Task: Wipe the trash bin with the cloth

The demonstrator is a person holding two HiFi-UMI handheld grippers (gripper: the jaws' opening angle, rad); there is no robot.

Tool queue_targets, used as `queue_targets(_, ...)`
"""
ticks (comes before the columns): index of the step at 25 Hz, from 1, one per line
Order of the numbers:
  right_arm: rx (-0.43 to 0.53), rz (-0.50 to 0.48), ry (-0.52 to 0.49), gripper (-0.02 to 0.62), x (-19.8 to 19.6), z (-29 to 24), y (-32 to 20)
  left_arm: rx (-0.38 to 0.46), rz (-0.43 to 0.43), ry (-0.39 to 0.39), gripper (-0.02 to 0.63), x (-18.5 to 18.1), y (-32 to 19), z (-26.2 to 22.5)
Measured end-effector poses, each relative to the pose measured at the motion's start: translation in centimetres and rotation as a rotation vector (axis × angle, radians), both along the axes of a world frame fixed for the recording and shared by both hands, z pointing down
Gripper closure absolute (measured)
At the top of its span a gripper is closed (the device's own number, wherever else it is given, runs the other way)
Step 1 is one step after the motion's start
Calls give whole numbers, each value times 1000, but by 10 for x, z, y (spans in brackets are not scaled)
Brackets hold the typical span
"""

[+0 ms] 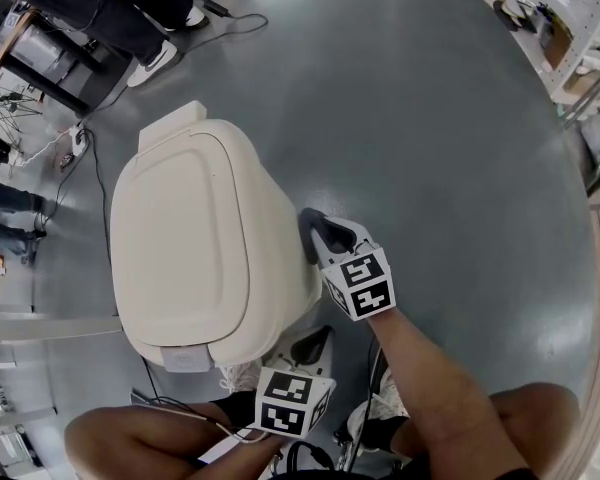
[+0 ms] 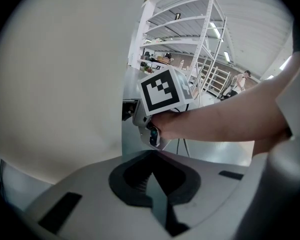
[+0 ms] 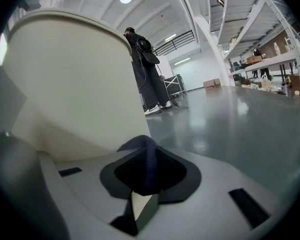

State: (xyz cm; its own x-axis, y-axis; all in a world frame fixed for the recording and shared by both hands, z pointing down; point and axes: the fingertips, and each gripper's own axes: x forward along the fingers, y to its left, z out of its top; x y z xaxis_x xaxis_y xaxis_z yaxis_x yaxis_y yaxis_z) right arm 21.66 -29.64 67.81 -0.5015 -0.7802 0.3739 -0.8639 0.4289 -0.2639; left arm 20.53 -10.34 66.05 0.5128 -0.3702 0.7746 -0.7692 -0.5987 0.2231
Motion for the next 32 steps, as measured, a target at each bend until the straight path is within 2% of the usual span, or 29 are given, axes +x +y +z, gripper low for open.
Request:
queue_targets(9, -129, -26, -76, 529, -3, 20, 0, -5, 2, -1, 609, -5, -1, -1)
queue_targets(12, -111, -10, -41, 529, 4, 14, 5, 11, 6, 7, 609, -3, 0, -7)
queue_targets(17, -7, 87, 59, 529, 24, -15, 18, 54, 9, 24, 609, -3, 1, -25)
queue_targets(22, 139, 105, 126, 529, 26, -90, 33, 135, 13, 98, 609, 2, 9, -81)
queue_targets(25, 241, 130, 150, 529, 31, -154, 51, 185, 13, 122, 609, -6, 21, -118)
queue_targets(29, 434, 137, 179, 529, 35, -270, 53, 346, 17, 173, 609, -18, 7, -185)
queue_targets(32, 562, 113, 183, 529, 25, -355, 75, 445, -15, 218, 609, -38, 5, -242)
